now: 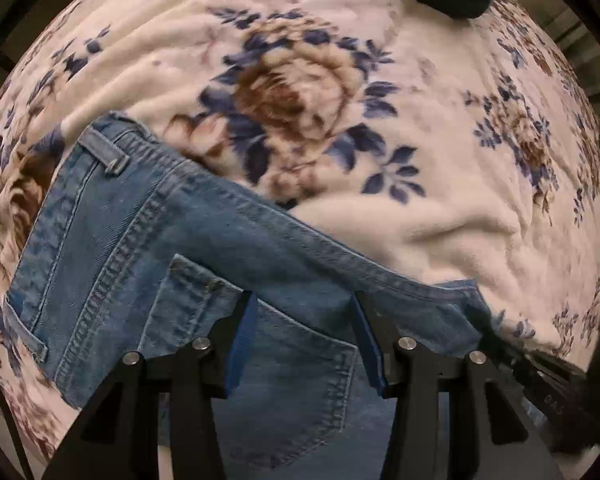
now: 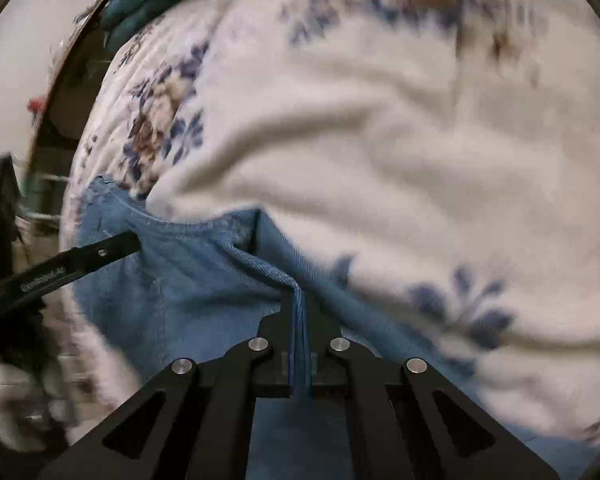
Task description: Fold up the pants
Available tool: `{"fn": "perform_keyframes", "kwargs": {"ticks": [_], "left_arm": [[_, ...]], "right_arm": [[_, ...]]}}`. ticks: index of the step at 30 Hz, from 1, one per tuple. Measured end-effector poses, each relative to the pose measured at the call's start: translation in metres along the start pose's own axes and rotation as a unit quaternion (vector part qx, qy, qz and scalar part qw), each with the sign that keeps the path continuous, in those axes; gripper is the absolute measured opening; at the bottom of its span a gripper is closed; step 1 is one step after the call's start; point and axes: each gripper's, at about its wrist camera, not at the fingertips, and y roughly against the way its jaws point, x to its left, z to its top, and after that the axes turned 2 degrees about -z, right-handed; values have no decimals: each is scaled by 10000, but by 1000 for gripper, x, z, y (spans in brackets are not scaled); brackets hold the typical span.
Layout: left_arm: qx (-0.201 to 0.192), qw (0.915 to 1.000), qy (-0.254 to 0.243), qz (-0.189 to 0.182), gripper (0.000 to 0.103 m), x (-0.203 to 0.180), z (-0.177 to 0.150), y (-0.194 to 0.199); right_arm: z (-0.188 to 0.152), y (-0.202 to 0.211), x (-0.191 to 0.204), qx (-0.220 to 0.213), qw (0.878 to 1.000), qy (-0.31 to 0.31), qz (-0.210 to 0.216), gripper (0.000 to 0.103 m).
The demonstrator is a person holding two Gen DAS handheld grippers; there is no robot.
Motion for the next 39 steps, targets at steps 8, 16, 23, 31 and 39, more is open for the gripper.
{"fn": "perform_keyframes", "kwargs": {"ticks": [8,16,23,31,39], "left_arm": [[-17,9999,49,-146,45,30,-11,9],[-129,9998,-144,26,45,34,-15,7],[-110,9998,-177,-47,45,37,-17,4],[-73,9998,-188,16,45,21,-8,-6],[-41,9995,-297,-44,45,16,-5,-12]], "right_arm": [[37,-17,-18,382,9776,-1113,1746,64],[67,-72,12,1430,9705,-1119,1586,51],[48,-34,6,1326,9611,-1069,2176,32],[64,-82,12,1437,9570,-1604,1944,60],[46,-26,-11,932,9572,-1967,1909,12]]}}
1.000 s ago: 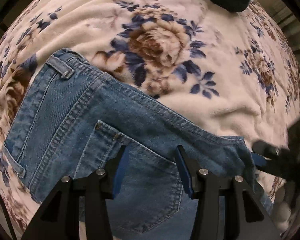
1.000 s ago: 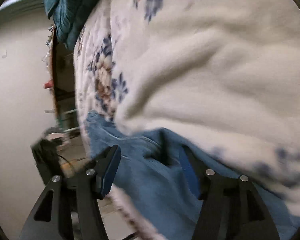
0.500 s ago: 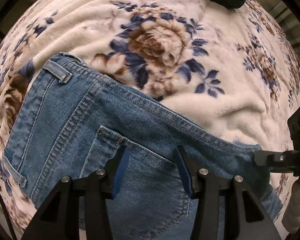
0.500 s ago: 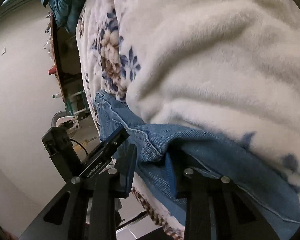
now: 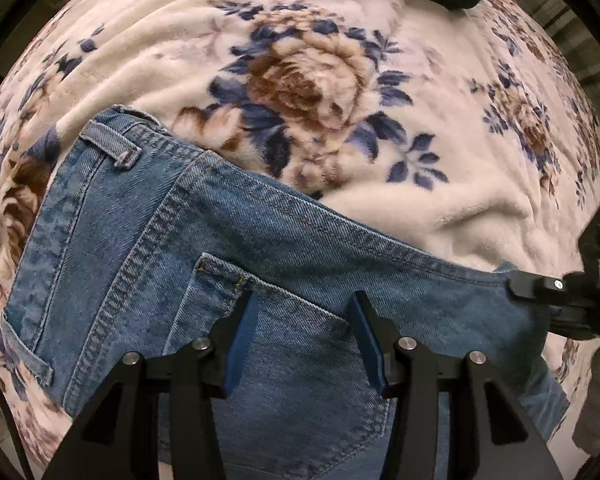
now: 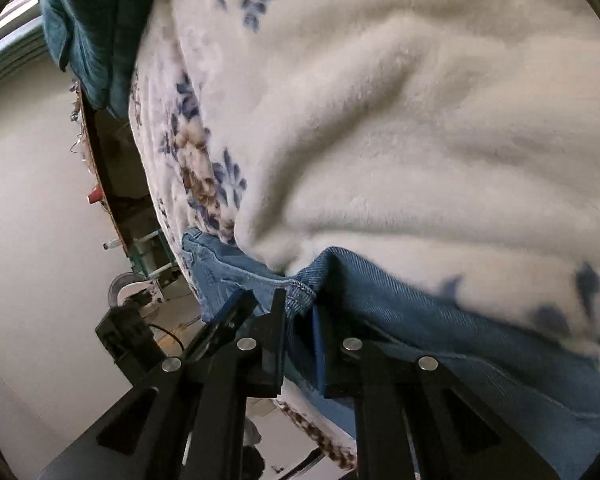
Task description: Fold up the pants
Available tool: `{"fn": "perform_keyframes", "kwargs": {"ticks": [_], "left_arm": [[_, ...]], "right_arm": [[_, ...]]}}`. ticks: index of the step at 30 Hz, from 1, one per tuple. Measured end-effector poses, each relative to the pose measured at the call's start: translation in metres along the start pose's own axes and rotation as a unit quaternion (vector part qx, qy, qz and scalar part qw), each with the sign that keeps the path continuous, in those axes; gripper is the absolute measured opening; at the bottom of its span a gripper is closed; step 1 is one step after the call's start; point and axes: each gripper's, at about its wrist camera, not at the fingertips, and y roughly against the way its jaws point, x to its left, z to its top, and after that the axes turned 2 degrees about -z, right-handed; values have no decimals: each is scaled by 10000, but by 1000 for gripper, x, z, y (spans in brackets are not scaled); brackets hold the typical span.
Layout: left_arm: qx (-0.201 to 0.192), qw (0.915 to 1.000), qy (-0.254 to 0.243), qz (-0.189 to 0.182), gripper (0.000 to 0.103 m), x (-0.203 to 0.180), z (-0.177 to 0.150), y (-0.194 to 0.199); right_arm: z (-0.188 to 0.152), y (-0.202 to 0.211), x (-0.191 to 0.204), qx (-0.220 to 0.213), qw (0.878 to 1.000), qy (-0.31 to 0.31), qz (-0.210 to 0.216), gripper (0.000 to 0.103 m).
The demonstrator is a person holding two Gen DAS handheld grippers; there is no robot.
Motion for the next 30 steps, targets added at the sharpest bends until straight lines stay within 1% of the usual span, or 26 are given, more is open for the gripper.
{"fn": "perform_keyframes", "kwargs": {"ticks": [1,3,5,6,7,8,9,10,11,12,13,15,16,17,18,19,20,22,23,24,25,26,27,29,30], "left_arm": [[4,10000,13,0,45,0,1,0],[18,10000,58,-29,45,0,2,1],[30,9999,89,-34,45,2,3,3],[35,9999,90,-34,45,2,3,3],[35,10000,78,-27,45,3,2,4],[34,10000,66,-12,45,4,1,5],[41,10000,72,-18,45,6,0,7],[35,9999,87,-41,45,7,-1,9],[13,9999,97,-75,45,8,-1,12],[-20,9999,111,-106,45,9,-2,15],[-40,9998,128,-143,45,9,-3,17],[-59,9994,186,-268,45,10,-7,23],[-45,9992,198,-331,45,8,-9,25],[-20,9991,190,-387,45,5,-11,26],[1,9989,154,-434,45,-1,-12,27],[-1,9988,114,-466,45,-6,-13,28],[-9,9988,56,-482,45,-13,-15,28],[10,9985,-67,-549,45,-31,-15,28],[32,9979,-108,-631,45,-39,-15,27],[64,9969,-186,-756,45,-52,-16,26],[87,9964,-255,-805,45,-61,-15,23],[134,9953,-459,-839,49,-78,-14,18],[168,9947,-583,-833,53,-90,-13,13],[345,9921,-836,-866,53,-113,-11,-3],[429,9916,-983,-726,53,-124,-9,-14]], "right_arm": [[-2,2,2,-77,10000,20,25,12],[-2,5,2,-230,9997,9,-93,12],[-3,7,5,-301,9994,133,-144,13],[-4,10,7,-394,9985,183,-320,13],[-5,15,12,-604,9963,282,-550,13],[-7,29,16,-1014,9883,409,-1068,13],[-7,43,14,-1263,9812,458,-1382,13],[-11,58,15,-1455,9786,551,-1349,13],[-14,61,19,-1412,9811,641,-1153,13],[-22,60,23,-1157,9855,804,-944,13],[-30,56,27,-932,9863,993,-934,14],[-51,39,29,-464,9825,1285,-1263,19],[-58,26,23,-137,9823,1287,-1355,20],[-61,17,12,46,9813,1212,-1492,20],[-61,13,-1,-45,9773,1107,-1805,20],[-58,17,-13,-343,9703,1016,-2168,17],[-52,28,-26,-767,9618,854,-2484,0],[-48,62,-52,-1607,9535,256,-2538,0],[-53,80,-56,-1960,9449,132,-2619,1],[-59,92,-55,-2149,9433,135,-2525,5],[-68,108,-56,-2271,9480,159,-2222,5],[-79,121,-57,-2328,9521,154,-1977,8],[-92,131,-57,-2397,9517,139,-1912,13],[-115,140,-61,-2394,9507,186,-1961,37],[-125,139,-67,-2281,9538,206,-1946,38]]}}
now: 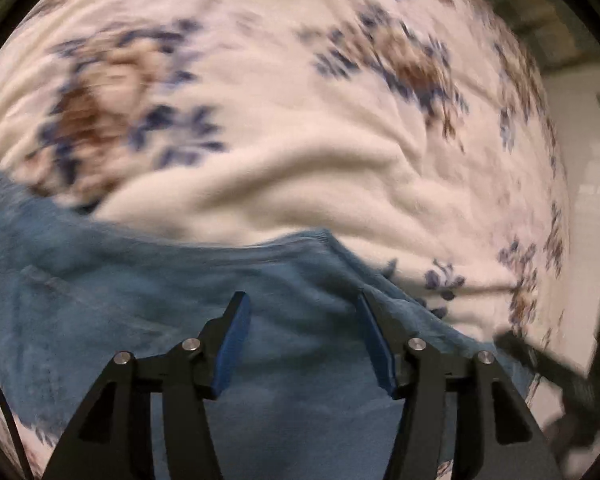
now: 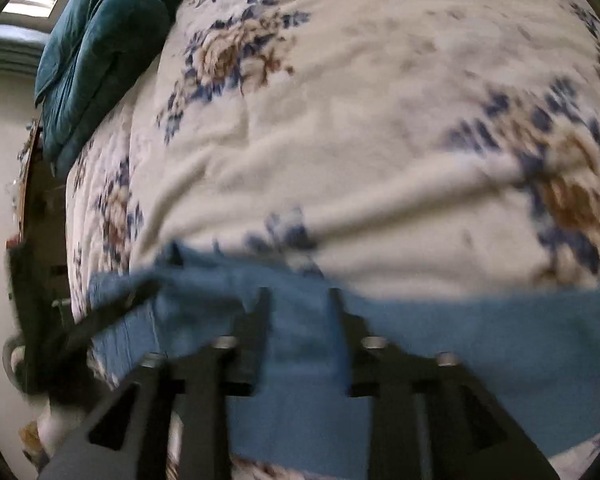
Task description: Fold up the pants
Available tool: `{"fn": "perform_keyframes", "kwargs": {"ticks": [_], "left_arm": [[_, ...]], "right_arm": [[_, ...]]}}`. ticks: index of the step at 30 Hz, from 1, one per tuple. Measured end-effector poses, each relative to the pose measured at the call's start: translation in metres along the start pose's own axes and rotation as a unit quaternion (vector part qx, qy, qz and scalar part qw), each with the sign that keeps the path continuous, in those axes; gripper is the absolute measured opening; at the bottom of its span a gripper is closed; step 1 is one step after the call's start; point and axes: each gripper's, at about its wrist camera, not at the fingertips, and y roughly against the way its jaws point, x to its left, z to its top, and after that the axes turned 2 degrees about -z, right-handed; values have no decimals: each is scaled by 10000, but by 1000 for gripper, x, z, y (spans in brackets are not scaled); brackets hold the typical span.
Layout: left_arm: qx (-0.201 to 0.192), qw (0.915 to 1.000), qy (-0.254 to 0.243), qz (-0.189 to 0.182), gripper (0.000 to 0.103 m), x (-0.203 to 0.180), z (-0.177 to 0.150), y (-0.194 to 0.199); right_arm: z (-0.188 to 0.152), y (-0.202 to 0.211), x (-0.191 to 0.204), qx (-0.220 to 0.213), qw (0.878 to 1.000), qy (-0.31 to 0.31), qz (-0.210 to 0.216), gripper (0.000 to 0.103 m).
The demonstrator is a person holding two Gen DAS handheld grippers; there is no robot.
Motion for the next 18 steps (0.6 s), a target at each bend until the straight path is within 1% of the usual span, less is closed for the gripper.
{"fn": "perform_keyframes", "kwargs": {"ticks": [3,4,5,6,7,8,9,11,13,15,16,17,18], "left_arm": [[-62,9987,-227,459,53,-9,14,-19],[-56,9984,-202,520,53,-9,18,-23],[-92,9984,-143,545,53,-8,23,-25],[-143,9981,-121,590,53,-7,25,-26],[-236,9974,-124,670,53,-7,29,-25],[-275,9967,-129,757,53,-7,32,-26],[-284,9960,-103,839,53,-6,36,-27],[-206,9968,71,763,53,1,41,-30],[-235,9968,103,752,53,2,41,-27],[-416,9961,-21,783,53,-4,34,-13],[-562,9954,-169,758,53,-11,28,-1],[-650,9947,-283,746,53,-13,19,10],[-797,9932,-471,711,53,-25,8,22]], "right_arm": [[-21,-21,-17,471,9989,68,32,37],[-21,-31,-25,498,9987,25,-111,37],[-18,-38,-32,433,9988,-71,-226,31],[-16,-44,-34,377,9989,-158,-243,28],[-12,-49,-42,301,9988,-278,-272,19],[-8,-51,-48,208,9985,-373,-341,13],[-6,-52,-53,120,9984,-434,-349,12],[-5,-56,-60,106,9981,-554,-251,12],[-4,-56,-61,86,9985,-455,-277,12],[-5,-50,-58,-5,9992,-350,-201,16],[-10,-36,-60,-154,9993,-350,-26,16],[-16,-25,-60,-293,9987,-410,86,22],[-21,-15,-62,-442,9977,-469,206,32]]}}
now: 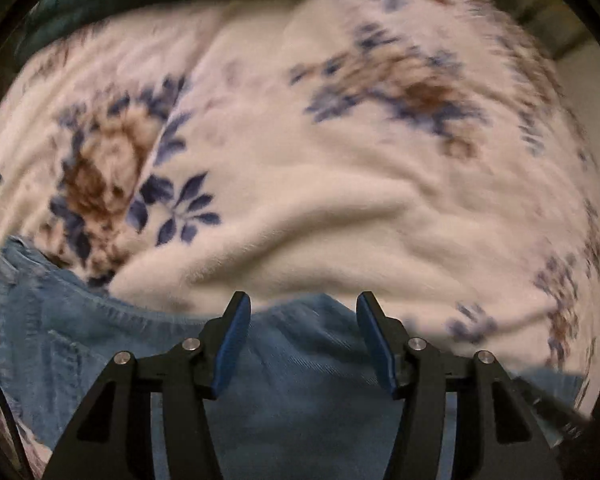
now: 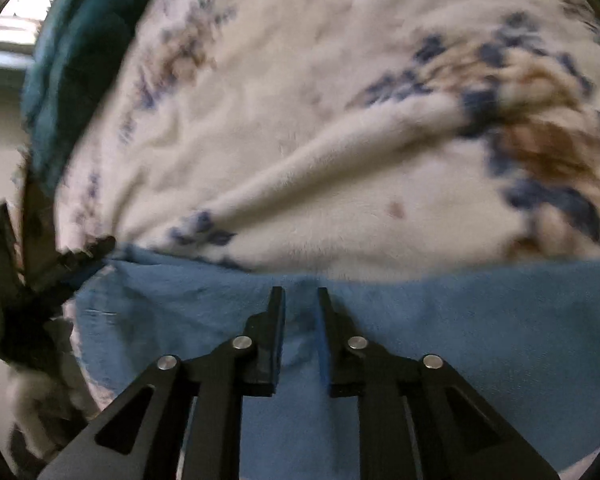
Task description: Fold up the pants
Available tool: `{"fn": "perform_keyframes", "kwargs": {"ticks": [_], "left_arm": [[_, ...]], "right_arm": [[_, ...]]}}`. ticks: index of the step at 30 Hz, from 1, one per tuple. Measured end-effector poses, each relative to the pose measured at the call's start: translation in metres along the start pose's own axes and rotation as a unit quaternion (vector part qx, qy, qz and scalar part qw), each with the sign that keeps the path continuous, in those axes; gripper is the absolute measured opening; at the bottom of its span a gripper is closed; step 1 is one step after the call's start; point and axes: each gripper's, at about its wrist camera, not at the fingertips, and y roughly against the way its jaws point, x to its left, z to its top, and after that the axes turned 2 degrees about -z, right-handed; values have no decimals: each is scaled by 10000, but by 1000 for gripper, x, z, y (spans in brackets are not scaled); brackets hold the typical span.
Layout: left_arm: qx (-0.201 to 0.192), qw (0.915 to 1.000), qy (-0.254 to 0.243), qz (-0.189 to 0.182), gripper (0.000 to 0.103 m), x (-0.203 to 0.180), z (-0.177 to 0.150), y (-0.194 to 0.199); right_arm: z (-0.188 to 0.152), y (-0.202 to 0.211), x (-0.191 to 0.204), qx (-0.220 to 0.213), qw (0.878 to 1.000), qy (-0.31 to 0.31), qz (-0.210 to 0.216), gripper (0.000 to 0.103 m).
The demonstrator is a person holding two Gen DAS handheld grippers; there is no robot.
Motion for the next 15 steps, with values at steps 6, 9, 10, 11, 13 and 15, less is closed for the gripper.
{"fn": "perform_keyframes", "kwargs": {"ticks": [6,9,10,11,13,15], "left_arm": [[-562,9953,-773,-177,101,-69,-62,60],[-586,9942,-889,-153,101,-93,-94,64],[-574,9940,-915,-160,101,-102,-106,62],[-559,9939,-938,-136,101,-112,-110,56],[-428,9944,-960,-85,101,-126,-125,45],[-196,9951,-962,-91,101,-138,-142,31]], "right_arm": [[-80,124,-96,-1608,9828,-902,69,103],[-126,157,-176,-1627,9675,-1876,-474,103],[-140,163,-206,-1578,9593,-2281,-535,102],[-153,166,-232,-1577,9507,-2624,-496,96],[-174,170,-284,-1603,9315,-3241,-401,75],[-179,168,-315,-1656,9218,-3503,-137,65]]}}
